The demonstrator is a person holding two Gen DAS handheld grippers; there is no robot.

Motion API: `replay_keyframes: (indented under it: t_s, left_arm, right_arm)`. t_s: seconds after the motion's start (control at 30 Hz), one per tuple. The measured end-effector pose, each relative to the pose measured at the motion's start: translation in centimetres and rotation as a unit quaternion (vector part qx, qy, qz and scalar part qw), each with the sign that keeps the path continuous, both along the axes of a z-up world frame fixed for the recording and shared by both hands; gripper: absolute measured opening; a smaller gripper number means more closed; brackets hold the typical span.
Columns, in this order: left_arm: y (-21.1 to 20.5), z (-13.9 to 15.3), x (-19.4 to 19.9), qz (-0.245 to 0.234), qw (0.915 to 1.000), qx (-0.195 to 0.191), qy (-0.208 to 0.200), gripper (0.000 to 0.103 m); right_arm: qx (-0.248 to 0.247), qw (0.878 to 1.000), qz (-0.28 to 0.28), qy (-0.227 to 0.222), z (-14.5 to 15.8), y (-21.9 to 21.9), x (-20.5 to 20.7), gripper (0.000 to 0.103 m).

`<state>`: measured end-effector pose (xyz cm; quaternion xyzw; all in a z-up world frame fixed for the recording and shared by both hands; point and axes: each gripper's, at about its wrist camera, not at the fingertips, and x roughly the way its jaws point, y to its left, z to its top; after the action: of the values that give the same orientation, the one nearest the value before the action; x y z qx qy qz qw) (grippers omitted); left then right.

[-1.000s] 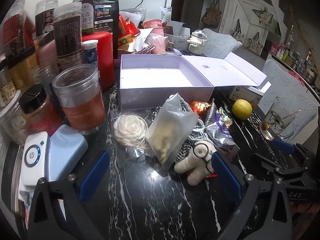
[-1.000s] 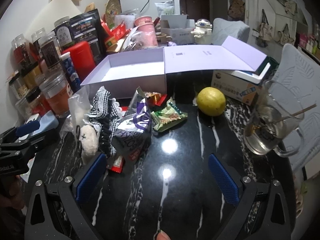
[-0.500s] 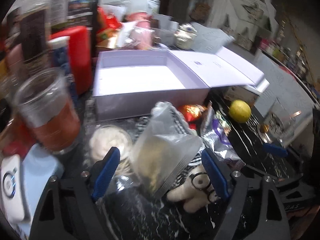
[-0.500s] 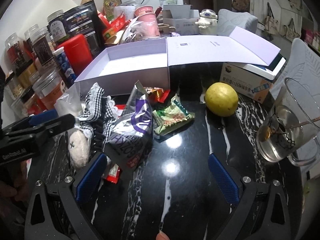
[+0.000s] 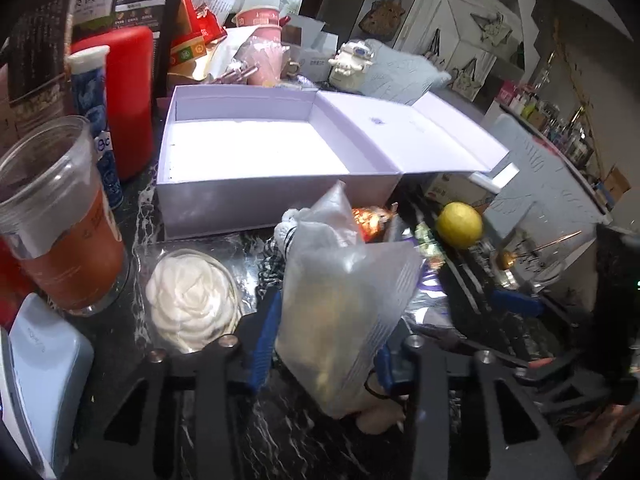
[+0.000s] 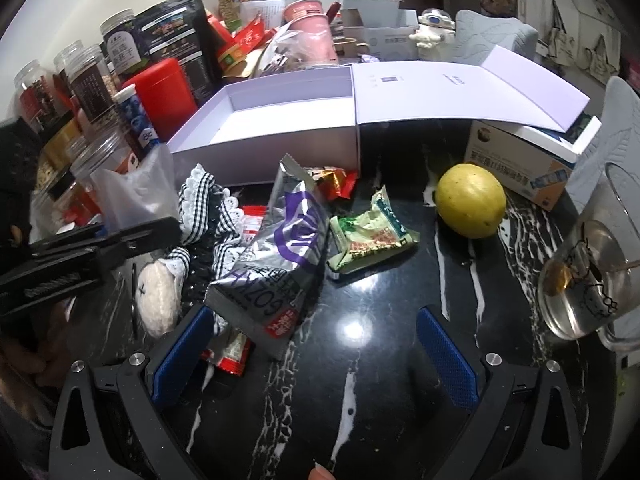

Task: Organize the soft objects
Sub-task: 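Grasp the clear plastic bag with the left tool while the right tool approaches the silver snack bag, then grasp the silver-and-purple snack bag with the right tool while the left tool lifts the clear bag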

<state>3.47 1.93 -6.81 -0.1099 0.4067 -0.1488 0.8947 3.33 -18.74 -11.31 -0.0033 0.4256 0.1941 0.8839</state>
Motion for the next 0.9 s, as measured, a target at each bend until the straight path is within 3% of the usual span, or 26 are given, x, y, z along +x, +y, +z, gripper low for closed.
replay_keyframes:
  t_s: [0.33, 0.53, 0.7, 0.9]
  left_arm:
    - [0.7, 3.2, -3.7, 0.010, 0.9996, 0.006, -0.025, 0.036]
    - [1.5, 2.6, -5.5, 0.027, 0.9994, 0.011, -0.018, 0.036]
    - [1.8, 1.3, -6.3, 0.036, 0.9994, 0.006, 0.001, 0.036]
    - [1.4, 0.4, -6.7, 0.041, 0.9991, 0.011, 0.002, 0.036]
  right_arm:
    - [0.015, 1.000, 0.001, 0.001, 0.2, -0.2, -0.2, 0.103]
    - [0.025, 1.000, 0.006, -0.007, 0.6, -0.1, -0.9, 0.103]
    - [0.028, 1.000, 0.002, -0.010, 0.8, 0.2, -0.6, 0.083]
    - [0.048, 0.999, 0.012, -0.019, 1.8, 1.4, 0.6, 0.083]
